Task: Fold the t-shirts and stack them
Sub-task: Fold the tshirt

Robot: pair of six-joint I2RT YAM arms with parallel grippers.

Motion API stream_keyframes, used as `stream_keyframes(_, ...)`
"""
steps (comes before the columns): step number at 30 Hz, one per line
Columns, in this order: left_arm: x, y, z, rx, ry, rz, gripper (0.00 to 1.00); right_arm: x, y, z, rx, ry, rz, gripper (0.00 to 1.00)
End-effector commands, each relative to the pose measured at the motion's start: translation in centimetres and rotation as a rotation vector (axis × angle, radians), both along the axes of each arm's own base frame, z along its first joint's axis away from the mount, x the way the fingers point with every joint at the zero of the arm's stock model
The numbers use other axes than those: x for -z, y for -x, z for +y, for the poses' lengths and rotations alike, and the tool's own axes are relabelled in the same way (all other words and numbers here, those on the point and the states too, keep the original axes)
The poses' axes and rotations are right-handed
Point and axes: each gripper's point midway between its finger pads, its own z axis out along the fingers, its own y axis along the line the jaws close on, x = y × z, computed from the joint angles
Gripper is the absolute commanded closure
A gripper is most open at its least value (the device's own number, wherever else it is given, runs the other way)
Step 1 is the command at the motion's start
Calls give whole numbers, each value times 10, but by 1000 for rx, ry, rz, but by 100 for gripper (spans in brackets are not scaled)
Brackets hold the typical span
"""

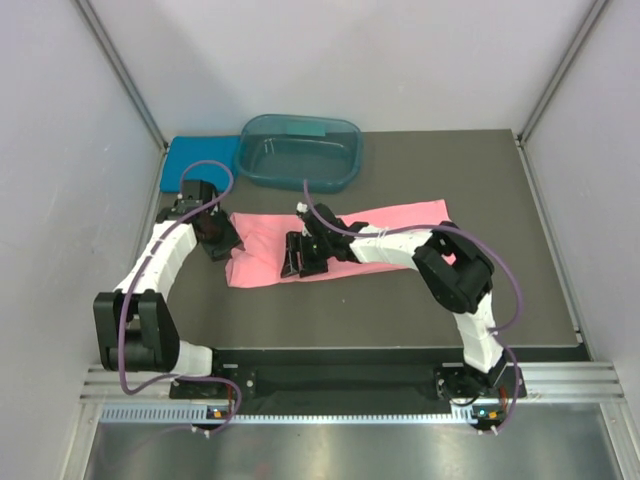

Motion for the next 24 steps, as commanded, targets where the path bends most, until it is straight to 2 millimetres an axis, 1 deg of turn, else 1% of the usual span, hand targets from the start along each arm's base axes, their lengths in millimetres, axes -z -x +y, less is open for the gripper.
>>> stream_keyframes(1, -15, -7, 0, -19, 13, -61, 55, -31, -13, 20, 107, -61, -91, 40)
stream_keyframes(5, -18, -7, -5, -16, 45, -74, 55, -29, -17, 22, 155, -64, -121, 43)
stream_keyframes(6, -18, -7, -6, -12, 49, -79, 55, -28, -19, 23, 164, -62, -125, 48)
stream_keyframes(8, -17, -7, -6, -12, 54, -78, 55, -26, -24, 23, 179, -45, -131, 52)
stream_keyframes(10, -16, -5, -7, -7, 54, -80, 55, -21, -24, 21, 186, -19, -123, 54)
stream_keyframes(13, -16, -3, -5, -4, 40, -82, 55, -18, -28, 19, 196, 1, -122, 55)
stream_keyframes(16, -16, -1, -3, -1, 28, -84, 55, -10, -33, 13, 221, 32, -111, 59)
stream_keyframes(18, -15, 0, -2, -1, 21, -82, 55, -5, -37, 10, 239, 44, -85, 64)
stream_keyframes(19, -13, 1, -1, 1, 18, -76, 55, -5, -39, 10, 240, 38, -77, 66)
stream_keyframes(23, -6, 2, 1, -6, 8, -61, 55, -6, -39, 11, 240, 21, -51, 86)
stream_keyframes(24, -2, 2, 1, -5, 7, -53, 55, -6, -39, 9, 241, 21, -47, 88)
